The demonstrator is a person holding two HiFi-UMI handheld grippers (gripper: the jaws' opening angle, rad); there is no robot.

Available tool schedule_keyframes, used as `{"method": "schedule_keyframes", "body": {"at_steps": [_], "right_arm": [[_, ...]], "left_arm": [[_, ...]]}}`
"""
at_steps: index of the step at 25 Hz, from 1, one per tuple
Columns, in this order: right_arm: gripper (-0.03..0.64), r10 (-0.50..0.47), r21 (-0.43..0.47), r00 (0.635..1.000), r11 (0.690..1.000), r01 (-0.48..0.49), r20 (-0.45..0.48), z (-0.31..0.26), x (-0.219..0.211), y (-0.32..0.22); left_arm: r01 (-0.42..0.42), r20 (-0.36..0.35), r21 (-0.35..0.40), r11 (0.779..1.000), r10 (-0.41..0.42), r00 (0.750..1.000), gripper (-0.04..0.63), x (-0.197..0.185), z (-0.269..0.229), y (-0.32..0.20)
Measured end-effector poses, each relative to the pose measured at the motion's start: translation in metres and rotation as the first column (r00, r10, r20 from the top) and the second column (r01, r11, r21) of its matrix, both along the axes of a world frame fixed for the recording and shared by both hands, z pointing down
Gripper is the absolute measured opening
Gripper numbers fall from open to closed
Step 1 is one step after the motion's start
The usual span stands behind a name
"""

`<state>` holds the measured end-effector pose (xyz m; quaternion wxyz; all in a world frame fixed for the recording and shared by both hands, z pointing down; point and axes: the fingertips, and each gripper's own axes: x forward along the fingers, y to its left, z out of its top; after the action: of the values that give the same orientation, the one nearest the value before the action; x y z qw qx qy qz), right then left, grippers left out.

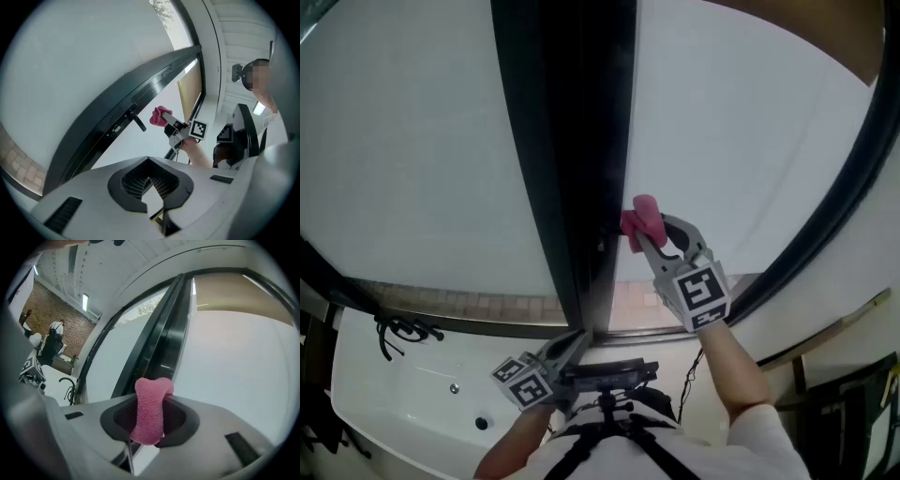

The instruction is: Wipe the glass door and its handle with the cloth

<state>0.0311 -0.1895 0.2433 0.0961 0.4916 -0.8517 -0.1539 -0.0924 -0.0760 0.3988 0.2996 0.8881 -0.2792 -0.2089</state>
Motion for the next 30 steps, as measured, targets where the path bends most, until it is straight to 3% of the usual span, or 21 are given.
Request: {"method": "schedule_keyframes", "body": {"at_steps": [5, 19, 30], "right_arm": [[0.107, -0.036, 0.064, 0.997, 0.997, 0.041, -0.075, -0.017, 0.002, -0.009], [0.107, -0.187, 0.148, 0.974, 0.968, 0.205, -0.127, -0.051, 0.02, -0.025], [0.107, -0.164, 0.282, 0.977, 0.939, 0.198, -0.138, -0.125, 0.007, -0.035]], "left_arm": [[0.02, 0.024, 0.029, 0.999, -0.021, 0.999, -0.008, 0.014, -0.013, -0.009], [0.145, 0.042, 0.047, 0.988, -0.147, 0.988, -0.008, 0.071, -0.031, -0.02], [0.137, 0.076, 0.106, 0.985, -0.146, 0.986, -0.008, 0.053, -0.051, -0.031]]}}
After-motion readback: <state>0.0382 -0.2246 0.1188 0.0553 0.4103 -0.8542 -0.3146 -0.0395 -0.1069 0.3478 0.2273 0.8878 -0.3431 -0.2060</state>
